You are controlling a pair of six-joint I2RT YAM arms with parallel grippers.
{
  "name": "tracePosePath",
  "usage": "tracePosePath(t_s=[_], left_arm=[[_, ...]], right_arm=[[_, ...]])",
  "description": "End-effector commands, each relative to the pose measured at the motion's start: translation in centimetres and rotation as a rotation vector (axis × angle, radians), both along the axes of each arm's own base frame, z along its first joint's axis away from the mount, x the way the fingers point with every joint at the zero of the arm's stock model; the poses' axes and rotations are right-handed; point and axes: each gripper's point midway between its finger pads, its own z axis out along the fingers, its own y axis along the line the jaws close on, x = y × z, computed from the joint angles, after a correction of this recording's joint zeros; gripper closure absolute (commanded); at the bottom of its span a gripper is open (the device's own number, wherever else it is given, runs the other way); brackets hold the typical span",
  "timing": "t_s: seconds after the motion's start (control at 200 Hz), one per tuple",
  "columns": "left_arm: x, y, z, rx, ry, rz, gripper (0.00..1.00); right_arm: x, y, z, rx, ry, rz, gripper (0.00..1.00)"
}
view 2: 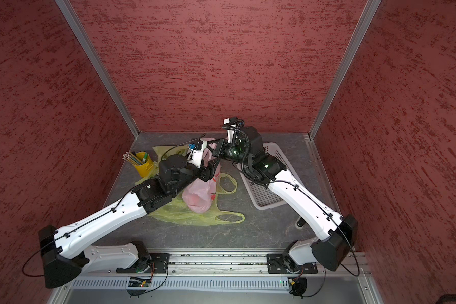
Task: Place the peach into a plastic bag & tie a knot
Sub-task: Cross the plastic bag with the plastic bag.
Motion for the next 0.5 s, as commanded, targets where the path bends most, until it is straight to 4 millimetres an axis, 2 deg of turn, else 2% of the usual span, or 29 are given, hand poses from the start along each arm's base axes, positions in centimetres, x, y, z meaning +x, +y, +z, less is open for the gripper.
tracePosePath(t_s=[0.0, 0.195, 0.311, 0.371, 0.446, 0.496], left_arm=[[1.1, 1.9, -0.2, -0.016, -0.011, 0.125, 0.56], [0.0, 2.4, -1.5, -0.050, 0.014, 0.064, 0.78], [-0.5, 2.9, -1.9, -0.098, 0.039, 0.014, 1.00], [-0.7, 3.3, -2.1, -0.125, 0.053, -0.007, 1.00], [-1.0, 3.8, -1.9, -0.156, 0.067, -0.037, 1.00], [-1.1, 4.3, -1.9, -0.169, 0.080, -0.045, 1.00]], right_arm=[[0.0, -0.9, 2.8, 0.060, -0.042, -0.057, 1.00], [0.5, -2.0, 2.7, 0.021, -0.042, -0.123, 1.00], [0.6, -2.0, 2.5, 0.016, -0.044, -0.127, 1.00], [0.7, -2.0, 2.6, 0.010, -0.052, -0.130, 1.00], [1.1, -3.0, 2.7, -0.030, -0.088, -0.176, 0.70], [1.9, -4.6, 2.7, -0.083, -0.118, -0.256, 0.57]])
